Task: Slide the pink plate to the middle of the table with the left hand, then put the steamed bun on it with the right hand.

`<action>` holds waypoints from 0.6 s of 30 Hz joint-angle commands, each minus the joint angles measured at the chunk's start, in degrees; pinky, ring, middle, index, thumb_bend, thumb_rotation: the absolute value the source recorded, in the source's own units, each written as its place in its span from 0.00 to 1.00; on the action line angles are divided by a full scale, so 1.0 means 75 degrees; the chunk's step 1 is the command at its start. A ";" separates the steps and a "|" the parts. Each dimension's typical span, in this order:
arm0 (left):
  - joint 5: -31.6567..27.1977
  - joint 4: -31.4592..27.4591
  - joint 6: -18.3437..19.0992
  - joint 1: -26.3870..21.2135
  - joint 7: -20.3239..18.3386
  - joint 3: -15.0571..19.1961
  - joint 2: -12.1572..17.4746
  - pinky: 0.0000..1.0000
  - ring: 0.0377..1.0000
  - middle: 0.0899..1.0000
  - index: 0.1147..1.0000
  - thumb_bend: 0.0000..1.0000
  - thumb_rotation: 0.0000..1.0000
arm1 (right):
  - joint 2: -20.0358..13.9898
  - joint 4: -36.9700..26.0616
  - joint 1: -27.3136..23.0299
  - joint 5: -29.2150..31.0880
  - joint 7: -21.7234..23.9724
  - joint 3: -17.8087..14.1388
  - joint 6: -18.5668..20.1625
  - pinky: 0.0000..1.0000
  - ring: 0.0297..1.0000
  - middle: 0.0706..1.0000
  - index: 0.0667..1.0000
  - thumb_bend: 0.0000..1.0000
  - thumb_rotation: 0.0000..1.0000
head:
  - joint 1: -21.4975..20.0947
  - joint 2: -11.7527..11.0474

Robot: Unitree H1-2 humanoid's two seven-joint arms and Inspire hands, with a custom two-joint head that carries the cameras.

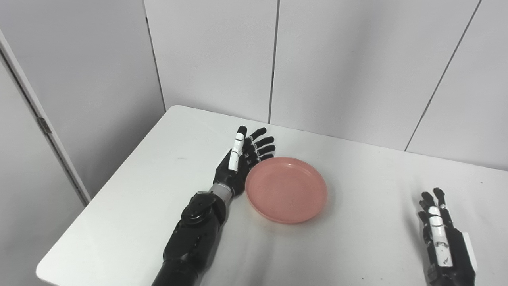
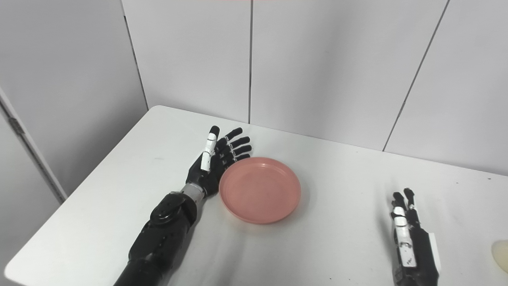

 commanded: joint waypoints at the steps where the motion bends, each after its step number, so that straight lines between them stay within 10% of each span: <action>1: -0.0024 -0.0315 0.0269 0.0221 -0.0077 -0.0131 -0.0139 0.89 0.86 0.86 0.83 0.75 1.00 | 0.0027 0.0140 -0.0184 -0.0039 -0.0034 0.0006 -0.0639 1.00 0.94 0.91 0.95 0.46 0.80 | -0.0334 0.0094; 18: 0.0418 -0.2229 0.0578 0.1647 -0.0018 -0.1125 -0.0560 0.99 0.97 0.96 0.89 0.68 1.00 | 0.0453 0.0347 -0.0301 -0.0738 -0.0385 0.0396 -0.0832 0.95 0.90 0.88 0.94 0.64 0.77 | -0.3164 0.0664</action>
